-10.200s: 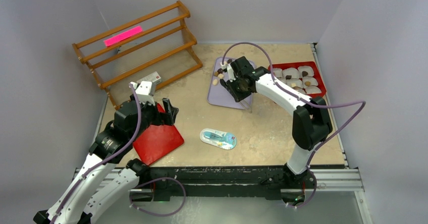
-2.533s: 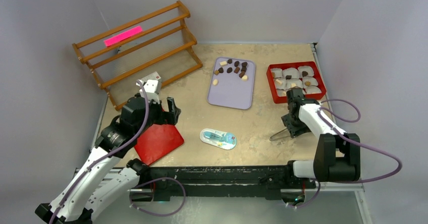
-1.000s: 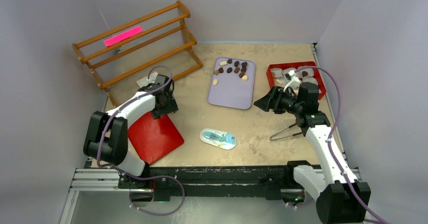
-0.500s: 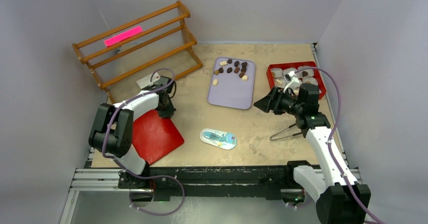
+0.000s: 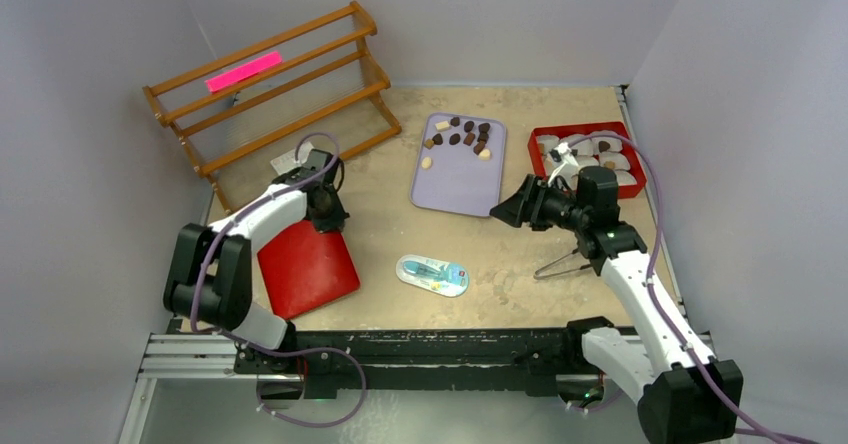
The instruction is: Pack the chocolate
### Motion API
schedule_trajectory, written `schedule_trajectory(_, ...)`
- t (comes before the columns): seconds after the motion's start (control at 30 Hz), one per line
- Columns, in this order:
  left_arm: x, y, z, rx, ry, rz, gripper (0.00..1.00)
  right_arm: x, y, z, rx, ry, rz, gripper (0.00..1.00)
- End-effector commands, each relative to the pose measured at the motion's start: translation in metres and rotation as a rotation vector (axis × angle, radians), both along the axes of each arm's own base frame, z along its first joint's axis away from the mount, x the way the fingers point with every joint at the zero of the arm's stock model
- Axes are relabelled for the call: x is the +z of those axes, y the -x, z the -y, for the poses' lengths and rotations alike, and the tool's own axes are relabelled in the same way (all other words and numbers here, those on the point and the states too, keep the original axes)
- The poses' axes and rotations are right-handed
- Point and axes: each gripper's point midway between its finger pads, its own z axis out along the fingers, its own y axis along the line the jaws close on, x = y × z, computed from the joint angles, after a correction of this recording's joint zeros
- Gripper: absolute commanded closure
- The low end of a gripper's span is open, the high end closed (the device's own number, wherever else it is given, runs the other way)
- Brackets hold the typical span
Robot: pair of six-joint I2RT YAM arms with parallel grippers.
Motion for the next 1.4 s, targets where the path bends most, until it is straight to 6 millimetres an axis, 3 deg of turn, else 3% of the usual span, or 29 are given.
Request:
schedule_trajectory(0.0, 0.039, -0.004, 0.014, -0.026, 0.103, 0.105, 1.0, 0.015, -0.003, -0.024, 0.01, -0.045, 0.039, 0.33)
schedule_trajectory(0.3, 0.068, 0.001, 0.027, -0.067, 0.198, 0.178, 1.0, 0.013, 0.001, -0.09, 0.094, -0.088, 0.031, 0.3)
schedule_trajectory(0.57, 0.079, 0.004, 0.032, -0.1, 0.232, 0.222, 1.0, -0.01, 0.022, -0.182, 0.249, -0.065, -0.009, 0.3)
schedule_trajectory(0.73, 0.075, 0.005, 0.035, -0.111, 0.241, 0.212, 1.0, -0.023, 0.045, -0.246, 0.38, -0.072, -0.017, 0.31)
schedule_trajectory(0.83, 0.08, 0.005, 0.035, -0.117, 0.243, 0.223, 1.0, -0.027, 0.059, -0.273, 0.438, -0.068, -0.02, 0.32)
schedule_trajectory(1.13, 0.091, 0.008, 0.04, -0.139, 0.278, 0.246, 1.0, -0.046, 0.071, -0.301, 0.495, -0.077, -0.06, 0.44)
schedule_trajectory(1.37, 0.107, 0.009, 0.048, -0.159, 0.33, 0.279, 1.0, -0.047, 0.072, -0.305, 0.499, -0.091, -0.067, 0.57)
